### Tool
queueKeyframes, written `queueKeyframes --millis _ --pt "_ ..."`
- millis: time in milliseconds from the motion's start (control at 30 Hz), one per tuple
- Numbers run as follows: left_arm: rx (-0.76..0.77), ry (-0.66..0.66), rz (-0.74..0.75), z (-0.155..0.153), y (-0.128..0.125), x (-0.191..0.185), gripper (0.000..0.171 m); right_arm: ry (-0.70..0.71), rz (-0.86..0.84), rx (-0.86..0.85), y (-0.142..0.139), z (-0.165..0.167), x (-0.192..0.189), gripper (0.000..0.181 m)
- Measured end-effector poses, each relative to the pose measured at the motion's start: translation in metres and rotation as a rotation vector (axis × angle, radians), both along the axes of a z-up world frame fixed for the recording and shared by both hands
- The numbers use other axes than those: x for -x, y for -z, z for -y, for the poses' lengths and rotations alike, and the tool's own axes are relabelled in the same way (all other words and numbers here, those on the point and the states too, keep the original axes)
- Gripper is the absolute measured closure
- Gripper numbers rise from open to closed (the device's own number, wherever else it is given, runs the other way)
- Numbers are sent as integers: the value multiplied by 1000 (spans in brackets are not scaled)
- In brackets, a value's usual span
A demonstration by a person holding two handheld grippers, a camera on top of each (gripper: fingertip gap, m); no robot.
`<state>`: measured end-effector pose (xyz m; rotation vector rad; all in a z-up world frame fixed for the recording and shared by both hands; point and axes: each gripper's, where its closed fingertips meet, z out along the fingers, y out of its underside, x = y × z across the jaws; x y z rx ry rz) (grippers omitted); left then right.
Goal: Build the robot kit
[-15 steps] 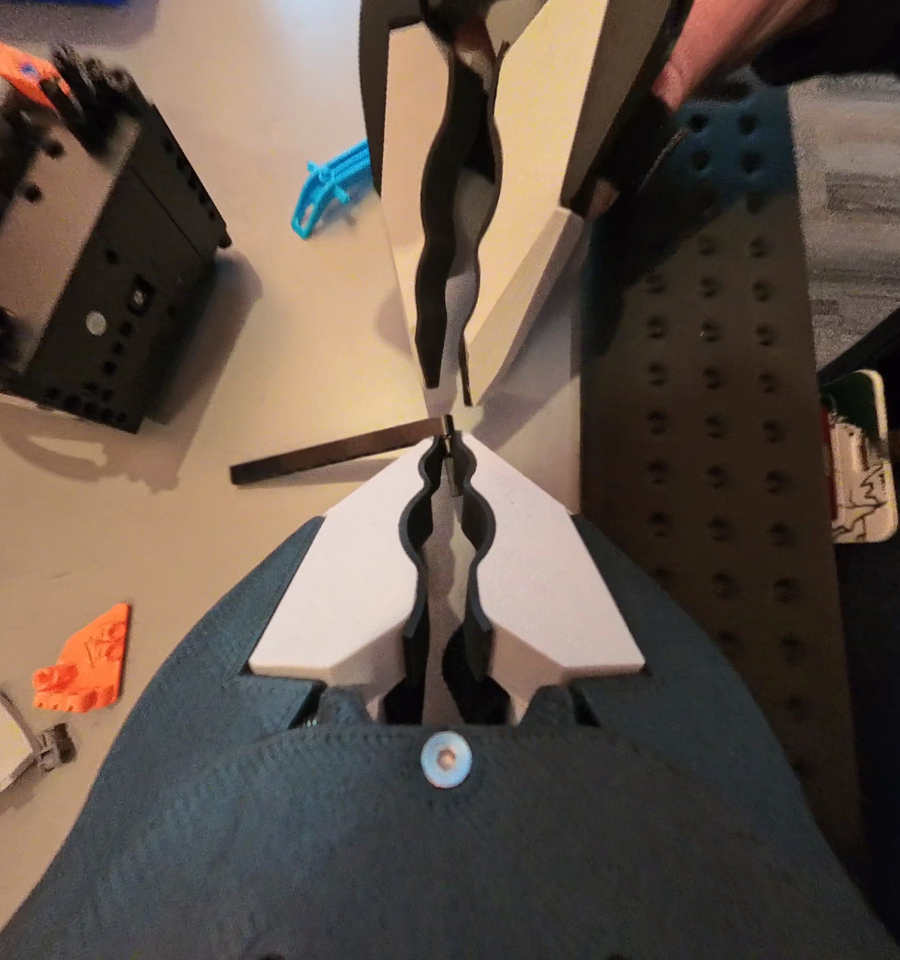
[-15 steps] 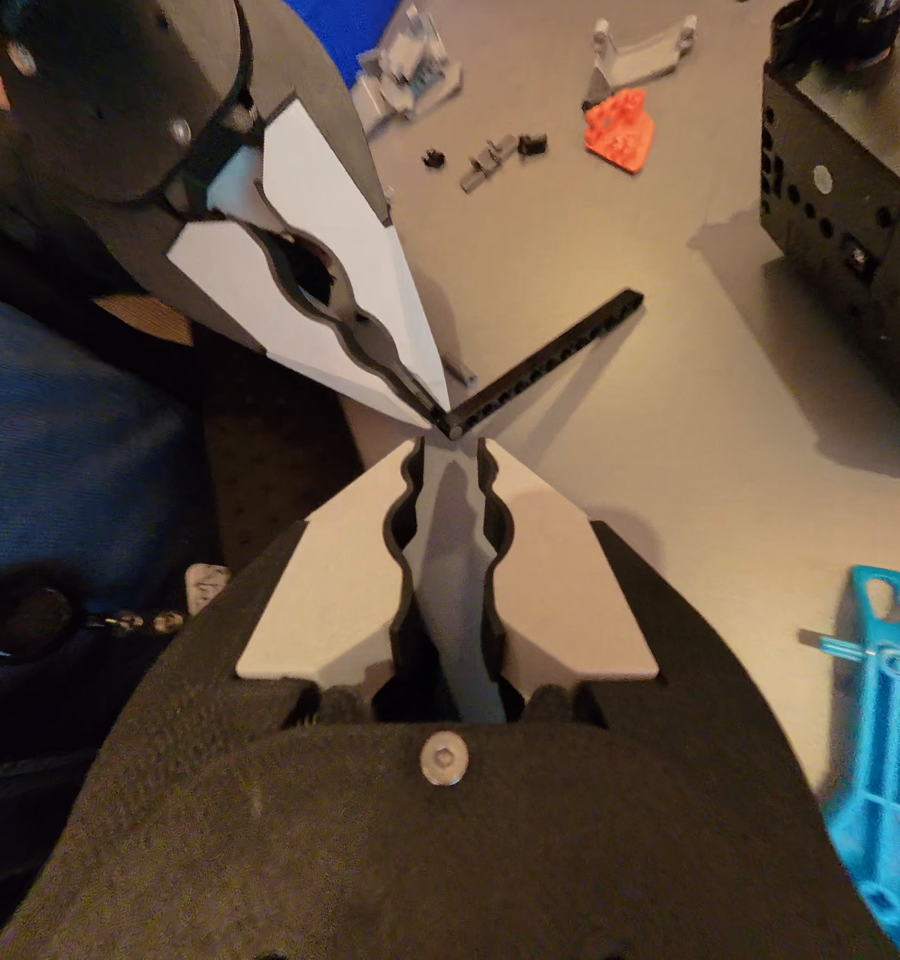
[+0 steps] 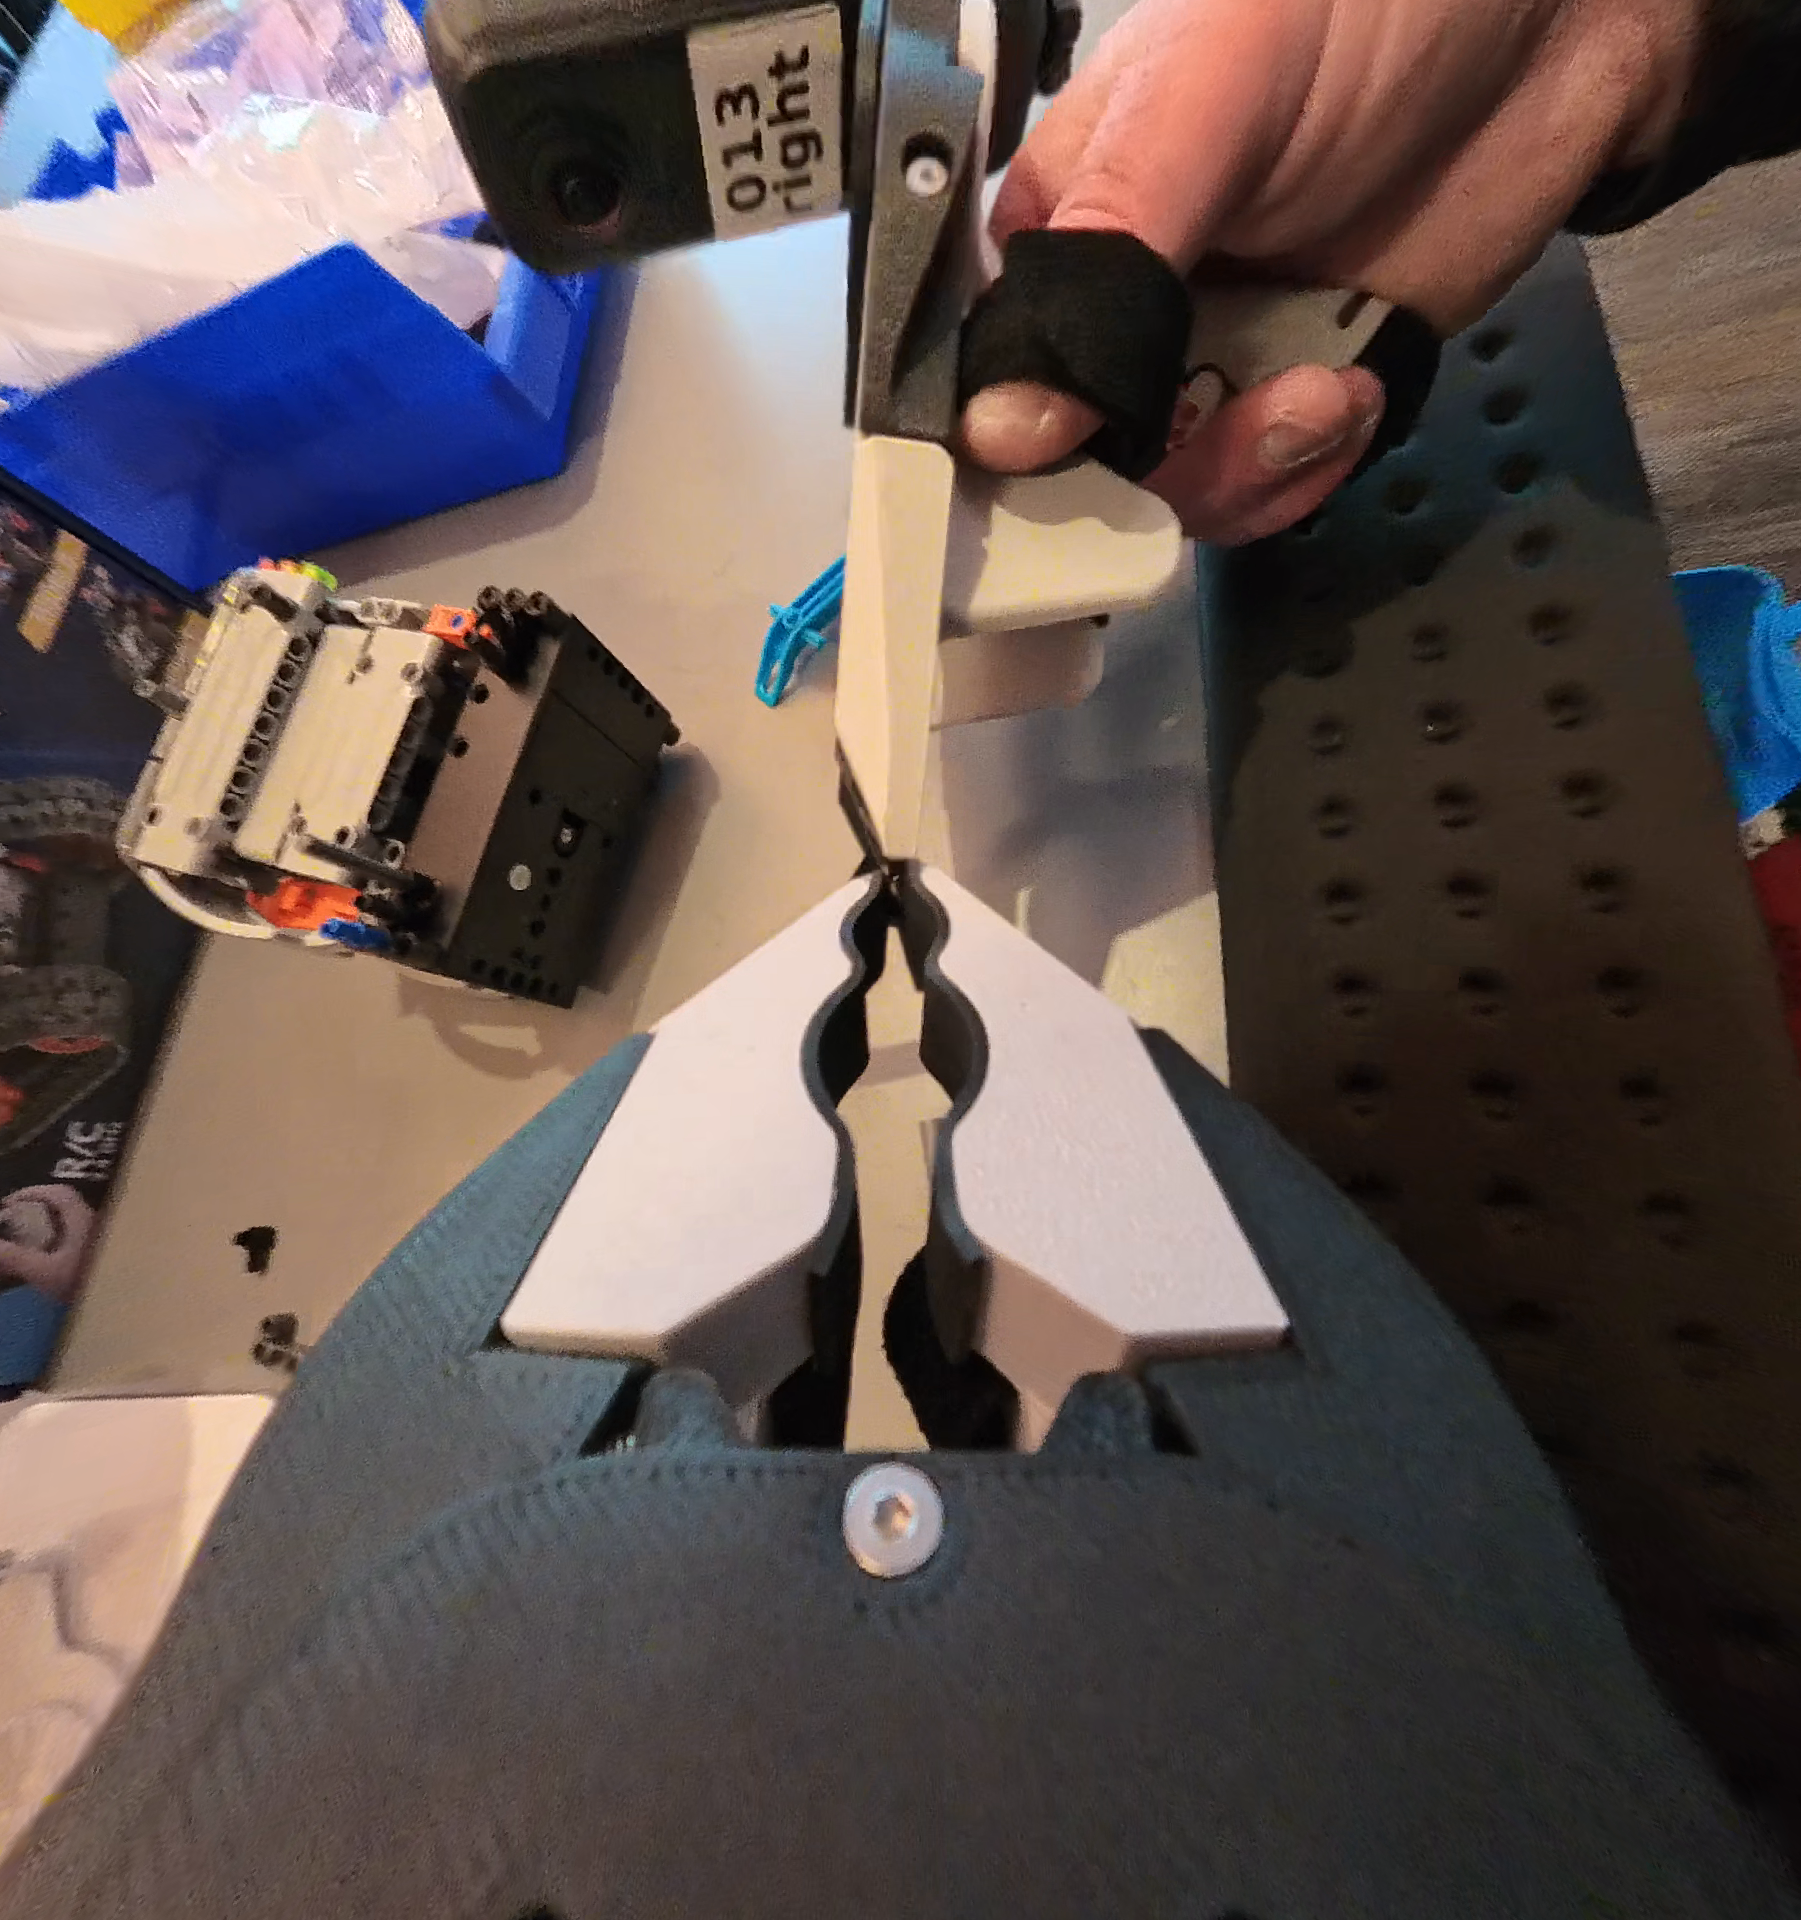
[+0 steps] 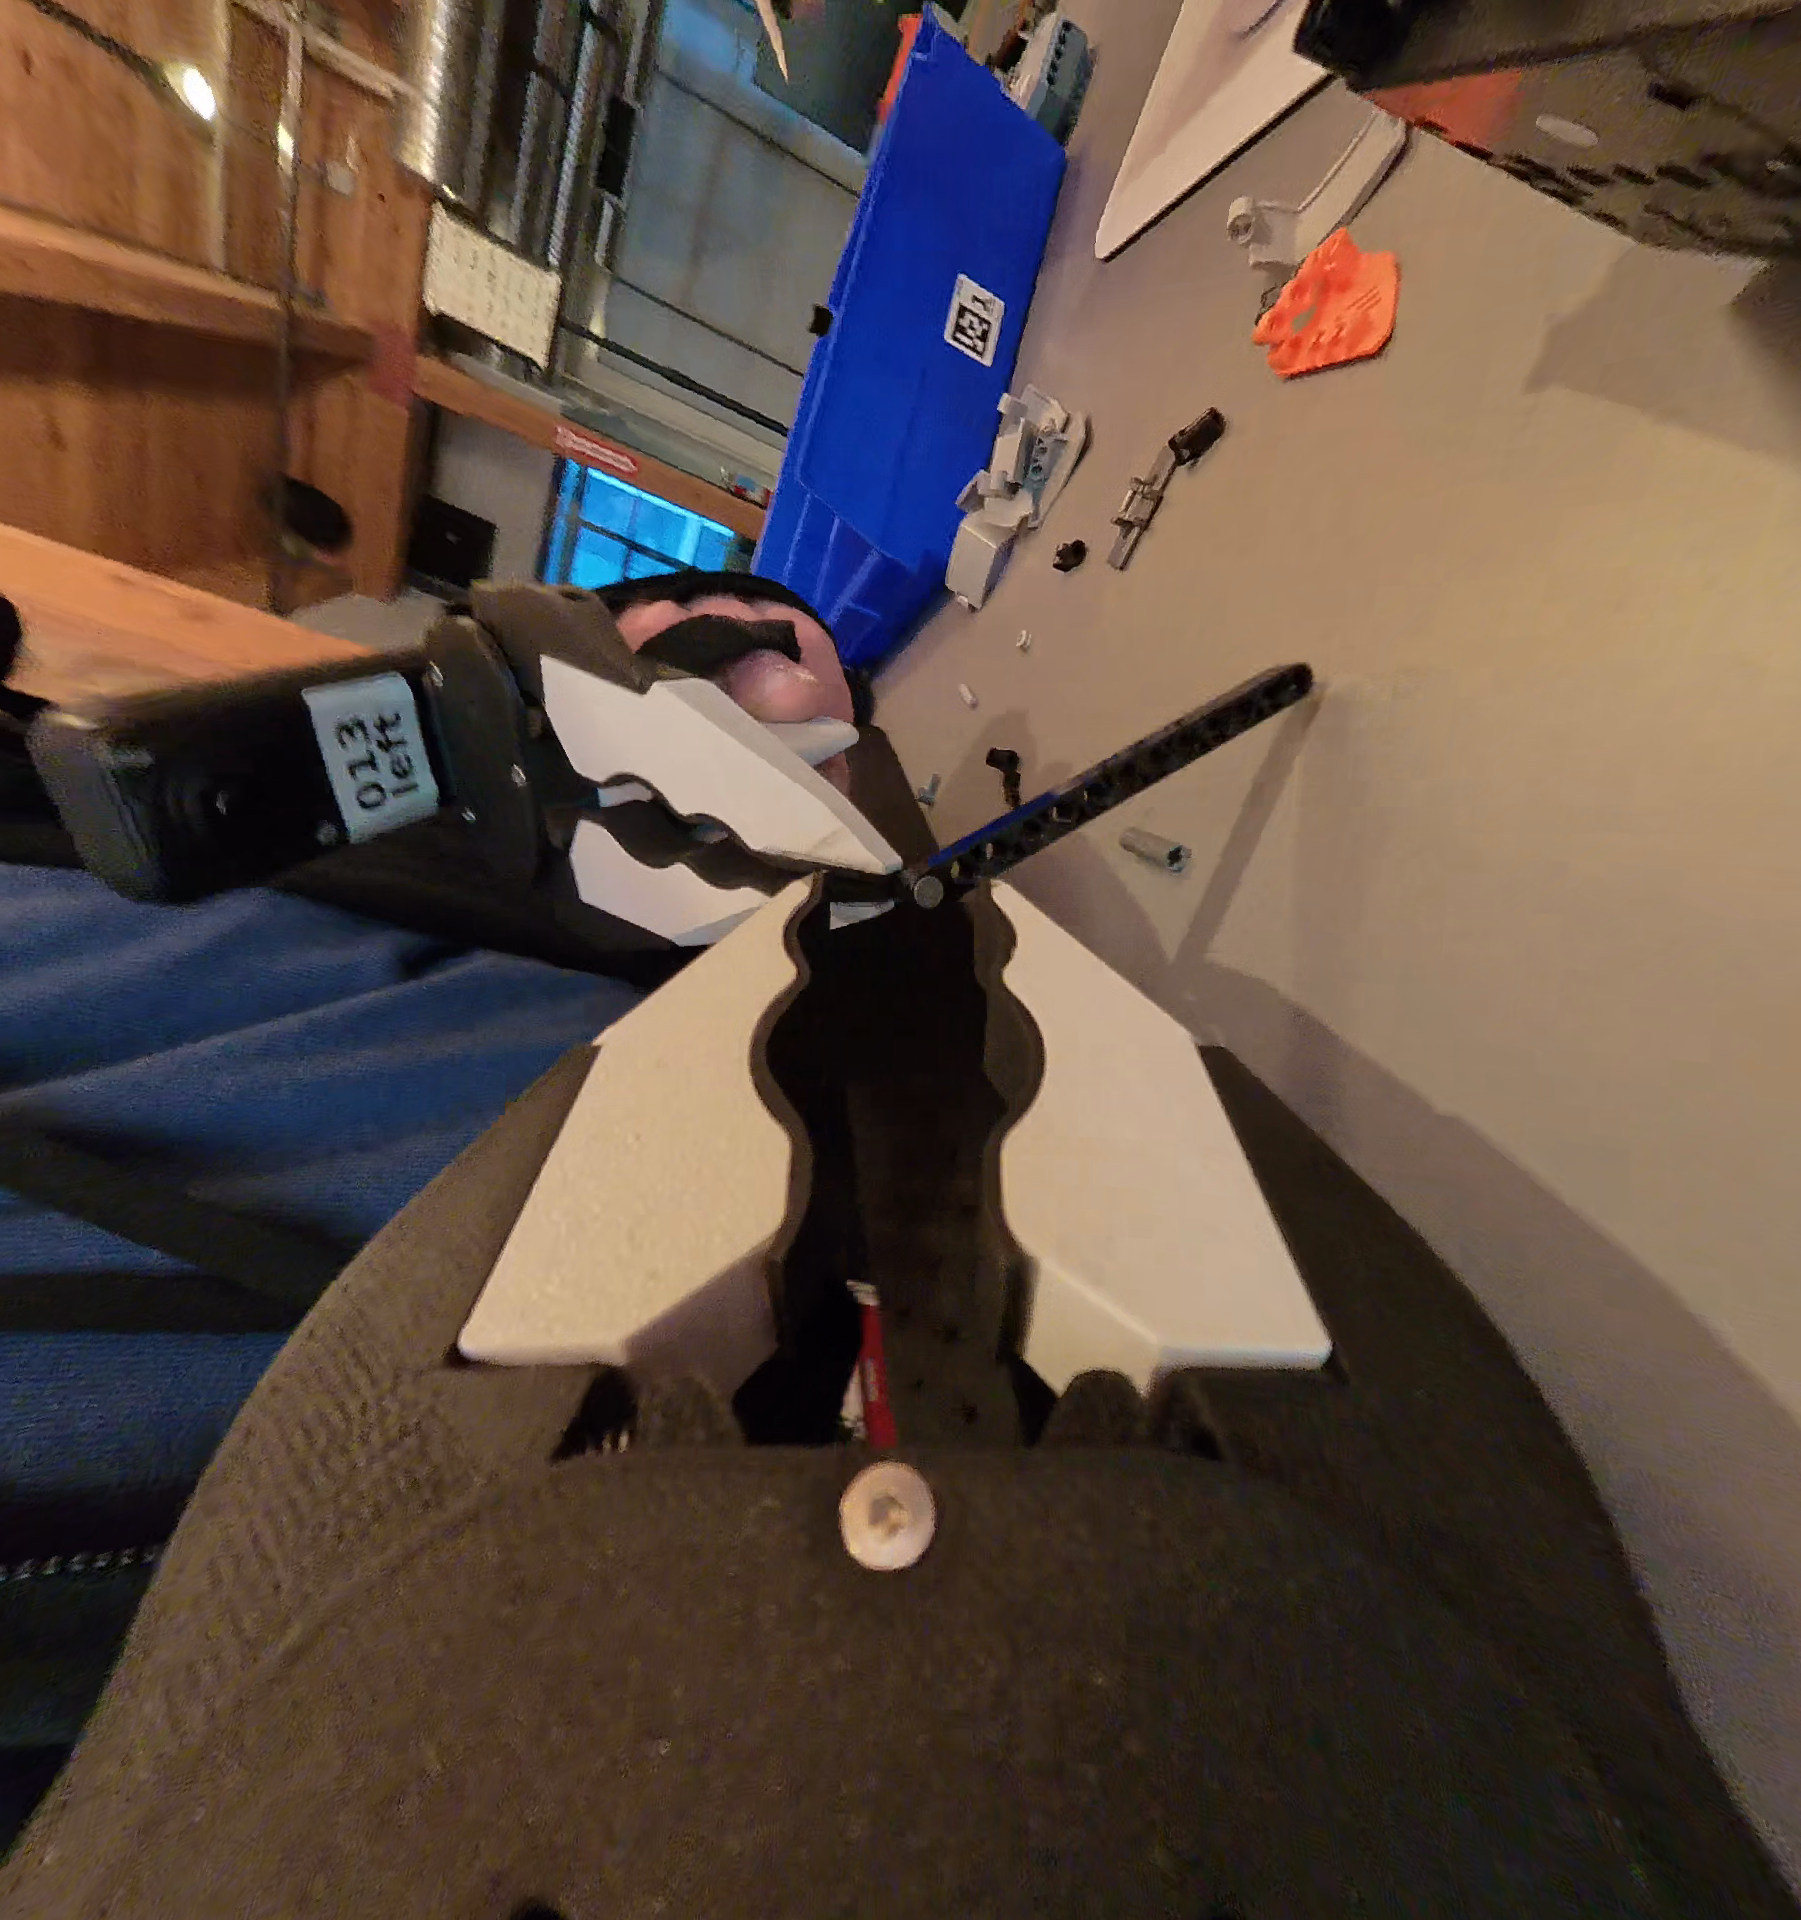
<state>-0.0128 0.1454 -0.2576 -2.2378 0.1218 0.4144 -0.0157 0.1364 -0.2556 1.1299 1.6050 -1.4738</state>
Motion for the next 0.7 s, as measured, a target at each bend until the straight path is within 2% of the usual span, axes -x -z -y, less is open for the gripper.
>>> queueKeyframes --millis 67,100,233,367,500,567,633,667,700 --pt "-18 7 -25 0 -4 -2 171 9 40 56 -4 1 -1 157" --pt "-28 15 -37 -1 -7 -3 171 23 45 84 -7 1 0 163" --pt "-8 72 -109 -5 -8 -13 171 19 82 191 -20 7 -4 171" --pt "-8 66 -77 -2 4 -12 171 37 60 98 -6 6 -3 180" --pt "13 69 10 9 13 -11 171 33 -7 -77 12 2 -7 168" --pt "47 68 108 22 17 -7 170 -7 -99 -276 32 -3 -13 166" --pt "132 111 229 32 30 -11 161 -37 -147 -327 35 -2 -18 166" --pt "193 110 253 37 41 -10 154 -50 -164 -361 39 -2 -19 167" --pt "224 138 251 39 48 -12 154 -67 -180 -398 44 -3 -21 167"
